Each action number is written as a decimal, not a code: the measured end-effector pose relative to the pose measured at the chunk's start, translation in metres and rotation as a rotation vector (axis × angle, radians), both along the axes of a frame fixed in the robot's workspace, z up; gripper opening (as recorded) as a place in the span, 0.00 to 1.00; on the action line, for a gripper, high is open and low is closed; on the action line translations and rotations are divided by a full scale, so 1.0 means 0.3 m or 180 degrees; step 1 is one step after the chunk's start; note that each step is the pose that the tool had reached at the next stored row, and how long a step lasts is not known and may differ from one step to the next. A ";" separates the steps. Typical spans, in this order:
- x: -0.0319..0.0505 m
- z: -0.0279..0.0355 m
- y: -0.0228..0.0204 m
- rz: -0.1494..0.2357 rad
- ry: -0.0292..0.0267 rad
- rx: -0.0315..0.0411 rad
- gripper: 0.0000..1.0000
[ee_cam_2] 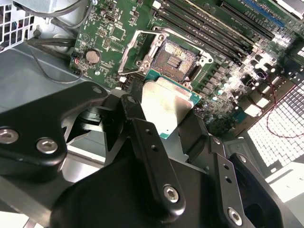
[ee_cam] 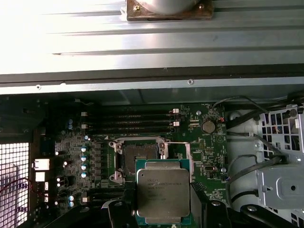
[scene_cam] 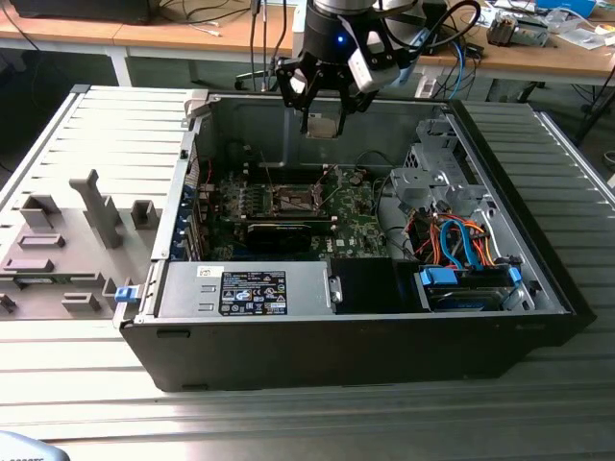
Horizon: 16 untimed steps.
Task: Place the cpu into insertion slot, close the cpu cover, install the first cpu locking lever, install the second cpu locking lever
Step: 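Place the cpu into insertion slot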
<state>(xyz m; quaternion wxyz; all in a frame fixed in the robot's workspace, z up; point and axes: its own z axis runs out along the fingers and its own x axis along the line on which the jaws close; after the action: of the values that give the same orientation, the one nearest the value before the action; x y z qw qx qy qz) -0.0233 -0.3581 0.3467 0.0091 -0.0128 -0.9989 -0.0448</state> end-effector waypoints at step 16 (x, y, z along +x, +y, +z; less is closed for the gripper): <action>0.000 -0.011 0.000 0.0000 0.0000 0.0000 0.54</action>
<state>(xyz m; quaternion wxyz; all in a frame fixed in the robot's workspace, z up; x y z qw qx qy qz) -0.0233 -0.3581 0.3435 0.0091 -0.0128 -0.9989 -0.0448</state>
